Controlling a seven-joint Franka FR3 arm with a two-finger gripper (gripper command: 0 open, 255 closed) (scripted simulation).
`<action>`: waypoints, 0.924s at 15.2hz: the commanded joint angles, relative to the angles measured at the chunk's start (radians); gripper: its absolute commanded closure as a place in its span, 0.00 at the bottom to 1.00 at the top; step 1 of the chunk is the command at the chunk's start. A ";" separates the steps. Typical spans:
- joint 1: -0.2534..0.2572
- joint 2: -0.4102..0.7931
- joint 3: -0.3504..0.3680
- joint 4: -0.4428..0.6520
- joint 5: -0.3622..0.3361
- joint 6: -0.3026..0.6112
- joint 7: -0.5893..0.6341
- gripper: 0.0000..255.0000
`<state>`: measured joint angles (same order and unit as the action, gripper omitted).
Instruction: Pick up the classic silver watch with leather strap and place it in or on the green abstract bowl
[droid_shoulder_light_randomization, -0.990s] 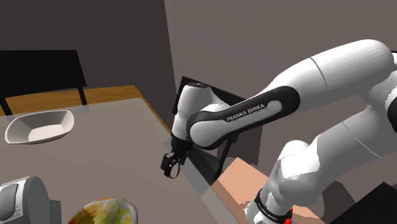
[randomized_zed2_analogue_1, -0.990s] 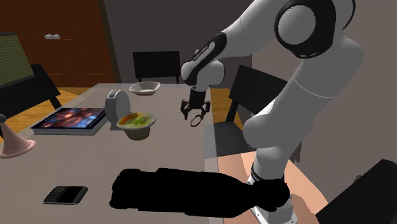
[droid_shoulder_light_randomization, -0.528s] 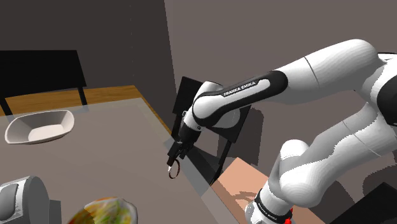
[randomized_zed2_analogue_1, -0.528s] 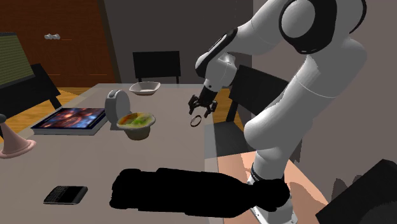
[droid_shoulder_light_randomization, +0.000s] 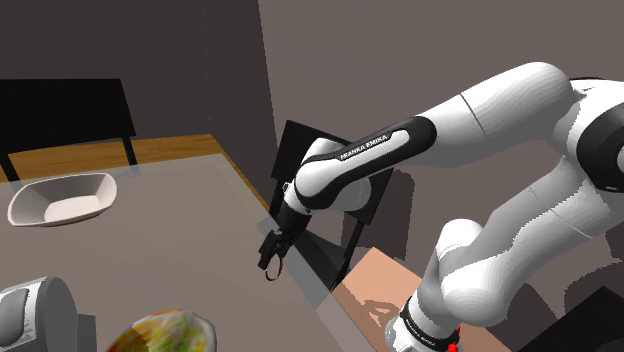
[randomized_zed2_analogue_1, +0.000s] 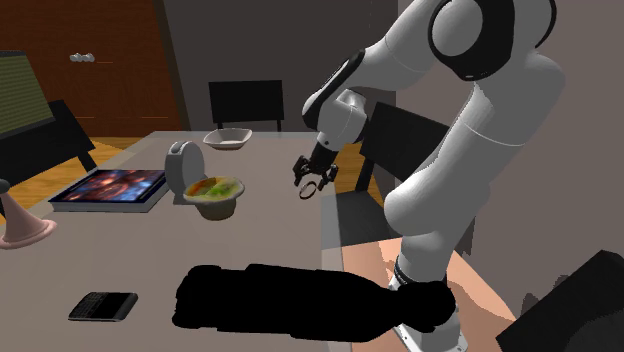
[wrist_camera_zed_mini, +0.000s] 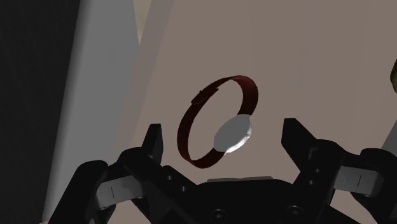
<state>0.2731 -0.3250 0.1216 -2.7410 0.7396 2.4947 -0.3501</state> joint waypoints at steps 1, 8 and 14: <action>0.000 0.001 0.000 0.000 0.001 0.001 0.000 0.00; 0.000 0.000 0.000 0.000 0.000 0.001 0.000 1.00; -0.004 -0.013 0.001 0.003 -0.011 -0.014 0.012 1.00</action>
<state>0.2709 -0.3312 0.1215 -2.7401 0.7342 2.4881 -0.3450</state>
